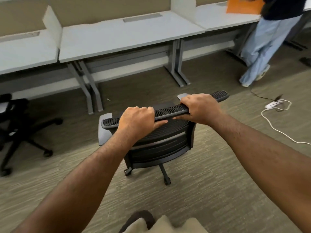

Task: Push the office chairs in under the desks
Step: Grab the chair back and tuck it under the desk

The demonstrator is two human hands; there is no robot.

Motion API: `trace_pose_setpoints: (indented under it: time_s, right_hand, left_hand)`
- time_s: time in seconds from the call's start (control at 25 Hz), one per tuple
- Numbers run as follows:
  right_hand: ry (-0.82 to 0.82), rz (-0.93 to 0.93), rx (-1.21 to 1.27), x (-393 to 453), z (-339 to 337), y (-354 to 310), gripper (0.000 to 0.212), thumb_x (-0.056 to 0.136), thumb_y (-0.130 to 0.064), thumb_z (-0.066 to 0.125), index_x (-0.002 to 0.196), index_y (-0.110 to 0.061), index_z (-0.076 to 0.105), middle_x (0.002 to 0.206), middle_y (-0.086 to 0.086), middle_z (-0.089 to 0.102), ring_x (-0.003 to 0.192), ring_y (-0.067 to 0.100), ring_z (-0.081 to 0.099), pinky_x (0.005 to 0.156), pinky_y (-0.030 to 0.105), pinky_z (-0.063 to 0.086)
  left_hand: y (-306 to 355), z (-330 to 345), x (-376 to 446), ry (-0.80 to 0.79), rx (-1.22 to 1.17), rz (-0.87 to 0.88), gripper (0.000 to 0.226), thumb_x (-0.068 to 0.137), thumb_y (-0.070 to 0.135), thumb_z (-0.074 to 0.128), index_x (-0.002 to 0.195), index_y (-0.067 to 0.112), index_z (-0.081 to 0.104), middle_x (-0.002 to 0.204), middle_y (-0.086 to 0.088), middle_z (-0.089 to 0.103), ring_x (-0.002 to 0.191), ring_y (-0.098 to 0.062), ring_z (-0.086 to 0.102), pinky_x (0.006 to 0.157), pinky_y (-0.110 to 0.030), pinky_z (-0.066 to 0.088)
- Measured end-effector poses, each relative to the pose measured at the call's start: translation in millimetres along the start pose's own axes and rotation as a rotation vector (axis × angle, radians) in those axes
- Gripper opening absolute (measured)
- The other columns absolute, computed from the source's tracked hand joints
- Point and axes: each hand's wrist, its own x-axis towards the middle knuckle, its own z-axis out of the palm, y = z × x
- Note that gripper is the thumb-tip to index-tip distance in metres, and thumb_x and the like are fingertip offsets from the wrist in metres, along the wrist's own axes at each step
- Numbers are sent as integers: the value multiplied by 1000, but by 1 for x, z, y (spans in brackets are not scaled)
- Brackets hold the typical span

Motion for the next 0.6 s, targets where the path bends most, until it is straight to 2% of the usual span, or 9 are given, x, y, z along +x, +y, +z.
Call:
trace_pose_setpoints:
  time_s: [0.08,0.28,0.44,0.52,0.6]
  right_hand:
    - [22,5,-29,10,6,3,74,81,-83,31,86,-17,63,74,0,64,64,25,62,56,31,38]
    - [16,-9,-28,74,30,21,71,79,-83,30,82,-19,59,71,-2,63,61,25,61,56,31,37]
    - [8,13,-24,122,53,43,66,77,-80,30,83,-20,58,69,-3,60,59,23,58,56,31,36]
    - [-5,44,-23,150,69,57,66,75,-81,28,86,-23,56,72,-4,62,64,22,59,57,32,36]
    - [-14,80,-54,182,83,73,68,72,-83,22,87,-25,55,76,-5,61,68,21,60,59,32,36]
  left_hand:
    - [-6,3,7,11,-4,-4,63,86,80,19,76,22,42,56,11,35,46,-11,36,50,-30,33]
    - [-46,19,53,7,29,-57,63,85,81,17,73,23,41,53,13,31,44,-11,35,49,-29,30]
    - [-80,42,98,19,37,-48,65,85,82,17,73,23,44,54,12,34,42,-7,32,46,-28,28]
    - [-101,57,127,23,47,-39,66,85,82,19,73,23,46,55,11,39,43,-10,37,47,-29,31]
    - [-123,71,157,45,66,-33,65,86,81,22,74,22,48,59,7,52,46,-16,49,48,-29,34]
